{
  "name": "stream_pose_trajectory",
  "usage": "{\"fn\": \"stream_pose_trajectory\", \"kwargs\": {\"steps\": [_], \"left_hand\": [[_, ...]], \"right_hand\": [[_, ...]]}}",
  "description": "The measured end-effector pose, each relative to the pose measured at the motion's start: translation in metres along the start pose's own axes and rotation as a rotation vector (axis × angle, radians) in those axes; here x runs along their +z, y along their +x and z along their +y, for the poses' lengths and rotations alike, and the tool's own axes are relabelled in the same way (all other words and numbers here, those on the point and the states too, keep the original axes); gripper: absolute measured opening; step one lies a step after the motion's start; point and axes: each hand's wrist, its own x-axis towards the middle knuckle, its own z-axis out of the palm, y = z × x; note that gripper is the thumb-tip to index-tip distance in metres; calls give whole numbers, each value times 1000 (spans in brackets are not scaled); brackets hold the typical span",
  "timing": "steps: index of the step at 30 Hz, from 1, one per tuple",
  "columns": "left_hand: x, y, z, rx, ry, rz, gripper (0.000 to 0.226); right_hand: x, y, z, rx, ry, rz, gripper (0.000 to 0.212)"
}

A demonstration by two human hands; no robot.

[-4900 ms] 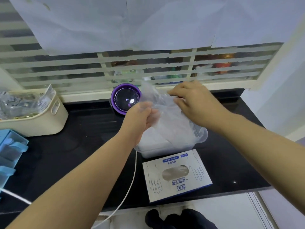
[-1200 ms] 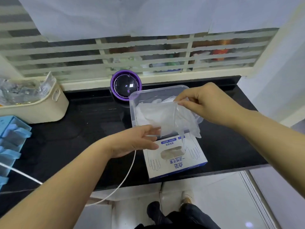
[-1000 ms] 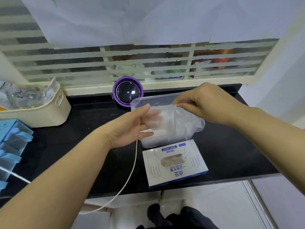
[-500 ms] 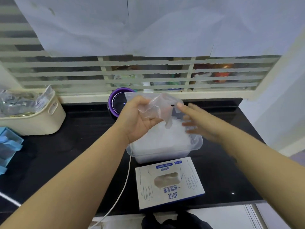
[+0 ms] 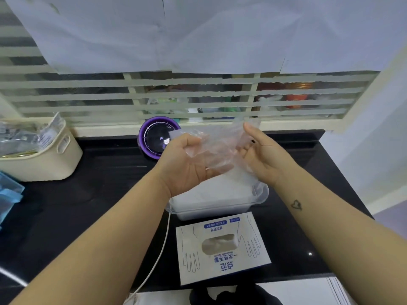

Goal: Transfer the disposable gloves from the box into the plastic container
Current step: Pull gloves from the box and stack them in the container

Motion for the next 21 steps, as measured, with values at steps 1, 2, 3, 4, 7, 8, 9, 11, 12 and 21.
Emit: {"fn": "stream_pose_trajectory", "kwargs": {"steps": [1, 2, 3, 4, 7, 8, 9, 11, 12, 21], "left_hand": [[-4, -1, -1, -4, 16, 15, 53], [-9, -1, -1, -7, 41, 33, 49], [-13, -2, -3, -13, 74, 53, 46], [-18, -2, -4, -22, 106, 77, 45], [-29, 0, -11, -16, 158, 197, 45], [-32, 1, -14, -10, 156, 259, 43], [-36, 3, -16, 0, 152, 324, 42], [-44, 5, -22, 18, 192, 448, 40], [-49, 6, -23, 32, 243, 506, 42], [-51, -5, -34, 751, 1362, 827, 64]], "right_hand": [[-2, 2, -1, -16, 12, 13, 37], [-6, 4, -2, -14, 11, 4, 31], [-9, 5, -2, -9, -18, 1, 22], [-12, 6, -2, -5, -81, 12, 14], [-22, 14, 4, -11, -270, 109, 11], [-26, 17, 7, -16, -326, 161, 12], [-29, 21, 9, -30, -410, 214, 9], [-35, 25, 15, -59, -647, 297, 6], [-38, 28, 18, -82, -779, 320, 10], [-42, 33, 39, -239, -1446, 318, 9]]}}
